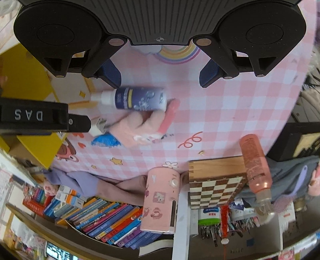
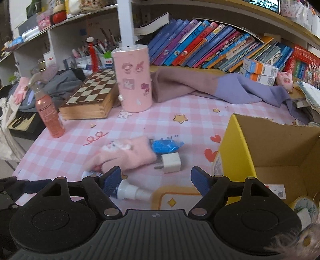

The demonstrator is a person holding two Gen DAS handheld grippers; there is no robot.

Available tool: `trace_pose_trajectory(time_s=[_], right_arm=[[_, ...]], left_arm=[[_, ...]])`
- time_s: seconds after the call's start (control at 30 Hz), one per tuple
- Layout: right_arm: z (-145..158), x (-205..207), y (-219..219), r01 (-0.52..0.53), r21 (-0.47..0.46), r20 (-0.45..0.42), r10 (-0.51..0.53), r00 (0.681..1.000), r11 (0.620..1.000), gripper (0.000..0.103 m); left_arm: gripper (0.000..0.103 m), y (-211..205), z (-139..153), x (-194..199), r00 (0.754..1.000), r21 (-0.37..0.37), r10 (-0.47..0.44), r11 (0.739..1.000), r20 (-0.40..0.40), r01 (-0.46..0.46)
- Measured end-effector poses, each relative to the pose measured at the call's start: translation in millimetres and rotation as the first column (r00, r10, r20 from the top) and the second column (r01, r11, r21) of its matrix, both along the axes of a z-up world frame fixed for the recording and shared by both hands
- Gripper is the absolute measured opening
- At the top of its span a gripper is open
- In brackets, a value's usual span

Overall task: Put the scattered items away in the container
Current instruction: 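Grasp the spray bottle with the left tool while the right tool grasps the white cube charger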

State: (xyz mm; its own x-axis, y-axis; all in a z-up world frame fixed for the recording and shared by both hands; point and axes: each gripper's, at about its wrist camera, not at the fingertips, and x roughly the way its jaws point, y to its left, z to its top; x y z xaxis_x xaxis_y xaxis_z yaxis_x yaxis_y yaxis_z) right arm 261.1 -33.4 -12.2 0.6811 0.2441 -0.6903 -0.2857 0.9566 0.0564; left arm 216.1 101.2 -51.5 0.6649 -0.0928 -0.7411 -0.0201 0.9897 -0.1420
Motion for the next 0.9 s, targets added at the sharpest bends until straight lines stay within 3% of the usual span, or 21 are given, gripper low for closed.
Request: trace_pose_trajectory(time_s=[0.1, 0.23, 0.37, 0.5, 0.57, 0.77, 0.9], right_arm=[[1.7, 6.7, -1.6, 0.016, 0.001, 0.008, -0.016, 1.000, 1.000, 0.076], [3.5, 13.4, -3.5, 0.018, -0.002, 0.015, -0.018, 1.000, 1.000, 0.076], [6.8, 20.4, -6.8, 0.039, 0.007, 0.024, -0.039, 0.999, 0.999, 0.075], [8.7, 23.7, -8.0, 0.034, 0.005, 0.036, -0.034, 0.999, 0.999, 0.075], [7.4, 25.5, -8.7, 0.033, 0.006, 0.028, -0.034, 0.999, 0.999, 0.075], [3.3, 29.9, -4.6, 0.011, -0.007, 0.011, -0.011, 1.000, 1.000, 0.078], [1.0, 30.2, 0.8, -0.020, -0.025, 0.014, 0.020, 1.000, 0.999, 0.076]], left_arm=[[0.085, 2.7, -4.2, 12.9, 0.998, -0.099, 0.050, 0.994, -0.027, -0.052], [0.078, 6.0, -9.1, 21.7, 0.985, -0.239, 0.156, 0.956, -0.072, -0.169], [0.077, 3.1, -15.3, 34.0, 0.967, -0.274, 0.229, 0.928, -0.115, -0.253], [0.072, 5.0, -23.1, 46.1, 0.947, -0.253, 0.282, 0.916, -0.152, -0.313], [0.062, 4.0, -23.9, 49.5, 0.949, -0.237, 0.281, 0.921, -0.143, -0.309], [0.057, -2.6, -20.8, 43.4, 0.982, -0.135, 0.152, 0.977, -0.113, -0.166], [0.058, -0.3, -20.9, 31.3, 0.990, -0.133, 0.087, 0.986, -0.112, -0.102]])
